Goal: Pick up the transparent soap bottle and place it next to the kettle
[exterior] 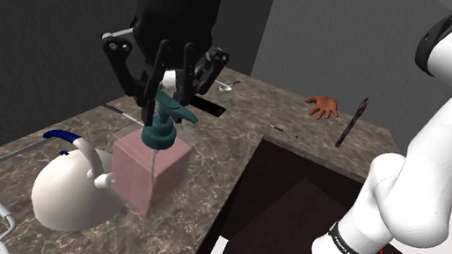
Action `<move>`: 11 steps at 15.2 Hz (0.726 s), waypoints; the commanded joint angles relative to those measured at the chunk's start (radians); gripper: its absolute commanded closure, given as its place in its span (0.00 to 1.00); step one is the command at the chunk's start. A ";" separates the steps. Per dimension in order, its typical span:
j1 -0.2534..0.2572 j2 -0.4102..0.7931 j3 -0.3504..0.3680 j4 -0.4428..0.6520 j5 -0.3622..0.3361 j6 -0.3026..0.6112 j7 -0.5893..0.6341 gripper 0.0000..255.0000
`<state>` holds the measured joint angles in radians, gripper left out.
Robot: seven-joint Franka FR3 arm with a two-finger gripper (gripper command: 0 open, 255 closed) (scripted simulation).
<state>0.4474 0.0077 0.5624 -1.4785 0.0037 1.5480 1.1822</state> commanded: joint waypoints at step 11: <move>-0.009 -0.054 -0.010 -0.221 0.030 0.175 -0.022 1.00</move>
<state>0.4398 -0.0381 0.5540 -1.6793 0.0292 1.7096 1.1633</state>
